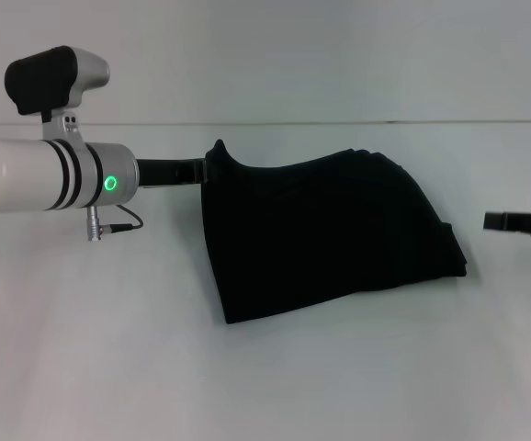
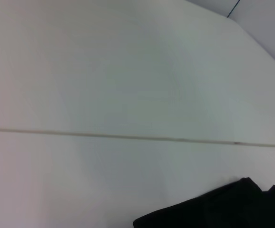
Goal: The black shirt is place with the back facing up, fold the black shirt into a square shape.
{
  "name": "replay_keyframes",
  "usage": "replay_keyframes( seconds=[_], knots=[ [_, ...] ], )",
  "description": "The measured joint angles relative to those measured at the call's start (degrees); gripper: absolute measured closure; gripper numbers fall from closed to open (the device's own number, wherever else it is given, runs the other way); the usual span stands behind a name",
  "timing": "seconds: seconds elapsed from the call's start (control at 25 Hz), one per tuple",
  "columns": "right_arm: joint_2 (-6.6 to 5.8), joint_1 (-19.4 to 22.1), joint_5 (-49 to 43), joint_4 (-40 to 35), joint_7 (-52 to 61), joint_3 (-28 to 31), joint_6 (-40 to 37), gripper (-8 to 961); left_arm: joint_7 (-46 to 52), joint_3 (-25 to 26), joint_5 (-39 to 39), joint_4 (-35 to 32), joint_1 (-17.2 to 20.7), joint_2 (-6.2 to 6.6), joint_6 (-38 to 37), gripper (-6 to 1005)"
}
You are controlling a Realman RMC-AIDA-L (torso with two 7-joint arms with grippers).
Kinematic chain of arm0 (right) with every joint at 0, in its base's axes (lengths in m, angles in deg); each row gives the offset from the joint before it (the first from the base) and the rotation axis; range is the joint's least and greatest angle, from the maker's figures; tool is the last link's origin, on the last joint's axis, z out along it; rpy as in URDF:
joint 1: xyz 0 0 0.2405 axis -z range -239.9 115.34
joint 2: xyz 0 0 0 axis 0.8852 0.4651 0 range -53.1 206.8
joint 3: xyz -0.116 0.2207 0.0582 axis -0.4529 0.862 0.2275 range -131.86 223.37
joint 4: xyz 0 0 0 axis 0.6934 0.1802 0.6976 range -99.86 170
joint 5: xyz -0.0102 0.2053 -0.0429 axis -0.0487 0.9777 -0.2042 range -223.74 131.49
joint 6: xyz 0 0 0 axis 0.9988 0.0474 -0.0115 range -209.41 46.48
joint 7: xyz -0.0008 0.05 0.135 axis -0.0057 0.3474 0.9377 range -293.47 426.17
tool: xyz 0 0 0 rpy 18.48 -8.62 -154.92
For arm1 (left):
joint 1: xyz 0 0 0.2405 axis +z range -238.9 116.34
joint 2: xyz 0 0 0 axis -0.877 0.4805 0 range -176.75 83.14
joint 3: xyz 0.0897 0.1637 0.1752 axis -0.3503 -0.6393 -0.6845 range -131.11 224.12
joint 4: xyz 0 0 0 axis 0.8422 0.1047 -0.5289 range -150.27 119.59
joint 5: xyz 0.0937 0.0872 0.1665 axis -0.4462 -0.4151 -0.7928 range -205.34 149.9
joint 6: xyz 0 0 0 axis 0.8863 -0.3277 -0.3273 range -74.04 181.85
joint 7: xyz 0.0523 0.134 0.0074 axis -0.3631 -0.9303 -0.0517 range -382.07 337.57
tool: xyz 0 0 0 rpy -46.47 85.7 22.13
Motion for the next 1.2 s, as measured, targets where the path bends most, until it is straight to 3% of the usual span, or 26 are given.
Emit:
replay_keyframes(
  seconds=[0.16, 0.32, 0.6, 0.96, 1.2],
  knots=[
    [0.23, 0.2, 0.0, -0.2, -1.7, 3.2, -1.5, 769, 0.0, 0.0, 0.3, -0.1, -0.4, 0.0, 0.4, 892],
    [0.87, -0.1, 0.1, -0.3, -3.5, 4.4, -2.1, 528, 0.1, 0.1, 0.5, -0.1, -2.2, -0.04, 1.7, 886],
    [1.63, -0.8, 0.1, -0.4, -4.7, 4.7, -2.0, 377, 0.2, 0.0, 0.5, 0.3, -5.2, -0.15, 4.7, 877],
    [2.06, -1.4, 0.1, -0.4, -5.2, 4.7, -1.8, 377, -0.6, -0.4, 0.5, 0.0, -4.7, -1.22, 9.0, 865],
    [2.24, -2.3, 1.0, -0.5, -7.8, 4.8, -1.2, 376, -0.7, -0.2, 0.5, -1.1, -3.6, -0.94, 10.4, 857]
  ],
)
